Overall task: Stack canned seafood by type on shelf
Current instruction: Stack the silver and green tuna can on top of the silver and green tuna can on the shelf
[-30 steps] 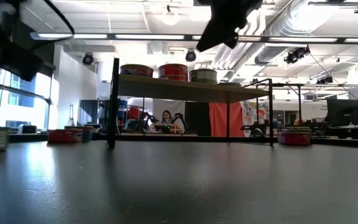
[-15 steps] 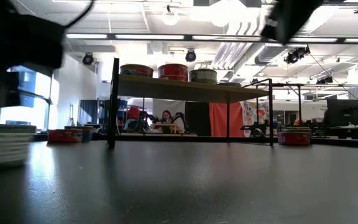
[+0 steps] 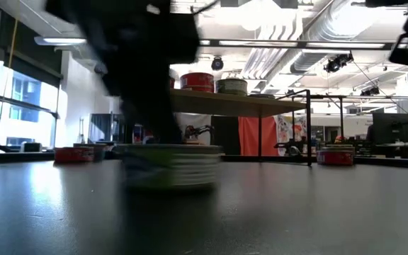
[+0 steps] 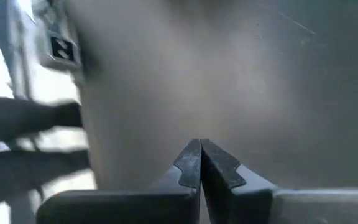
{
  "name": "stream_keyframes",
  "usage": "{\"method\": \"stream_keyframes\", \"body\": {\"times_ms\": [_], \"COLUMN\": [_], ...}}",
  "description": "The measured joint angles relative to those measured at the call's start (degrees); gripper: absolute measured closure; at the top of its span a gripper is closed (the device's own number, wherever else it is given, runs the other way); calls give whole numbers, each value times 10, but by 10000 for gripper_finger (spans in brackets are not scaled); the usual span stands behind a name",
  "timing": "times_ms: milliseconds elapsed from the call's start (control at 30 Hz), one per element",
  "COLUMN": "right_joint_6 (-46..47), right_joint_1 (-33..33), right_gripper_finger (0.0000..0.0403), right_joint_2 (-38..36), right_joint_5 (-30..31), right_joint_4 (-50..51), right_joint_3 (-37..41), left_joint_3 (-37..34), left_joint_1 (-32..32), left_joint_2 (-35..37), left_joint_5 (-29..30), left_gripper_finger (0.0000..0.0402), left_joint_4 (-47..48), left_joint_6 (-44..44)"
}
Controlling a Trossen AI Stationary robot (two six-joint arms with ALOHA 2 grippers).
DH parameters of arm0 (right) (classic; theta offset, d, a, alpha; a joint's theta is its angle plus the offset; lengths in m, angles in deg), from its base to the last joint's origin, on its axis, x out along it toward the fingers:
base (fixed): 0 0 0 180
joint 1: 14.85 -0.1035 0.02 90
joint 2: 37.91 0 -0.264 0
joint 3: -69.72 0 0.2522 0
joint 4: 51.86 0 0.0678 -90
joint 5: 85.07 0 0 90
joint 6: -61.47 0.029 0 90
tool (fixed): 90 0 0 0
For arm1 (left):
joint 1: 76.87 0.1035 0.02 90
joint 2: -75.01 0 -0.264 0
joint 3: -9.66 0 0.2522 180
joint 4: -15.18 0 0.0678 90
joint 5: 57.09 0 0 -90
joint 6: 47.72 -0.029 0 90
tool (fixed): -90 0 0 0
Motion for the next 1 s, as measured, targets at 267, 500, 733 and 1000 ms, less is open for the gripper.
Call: {"method": "stream_keyframes", "body": {"times_ms": [267, 500, 733, 1000], "right_joint_6": [51, -37, -35, -8], "right_joint_1": [-9, 50, 116, 157], "right_gripper_finger": [403, 403, 403, 403], "right_joint_2": [-12, 35, 155, 261], "right_joint_5": [64, 64, 11, 9], "right_joint_4": [-148, -245, -329, -500], "right_joint_3": [63, 79, 79, 79], "left_joint_3": [130, 139, 72, 5], "left_joint_1": [39, -12, -40, -28], "left_joint_2": [-12, 46, 45, 46], "left_joint_5": [3, 110, 112, 123], "left_gripper_finger": [401, 401, 401, 401], "left_joint_4": [74, 214, 148, 106], "left_joint_6": [-174, -165, -163, -146]}}
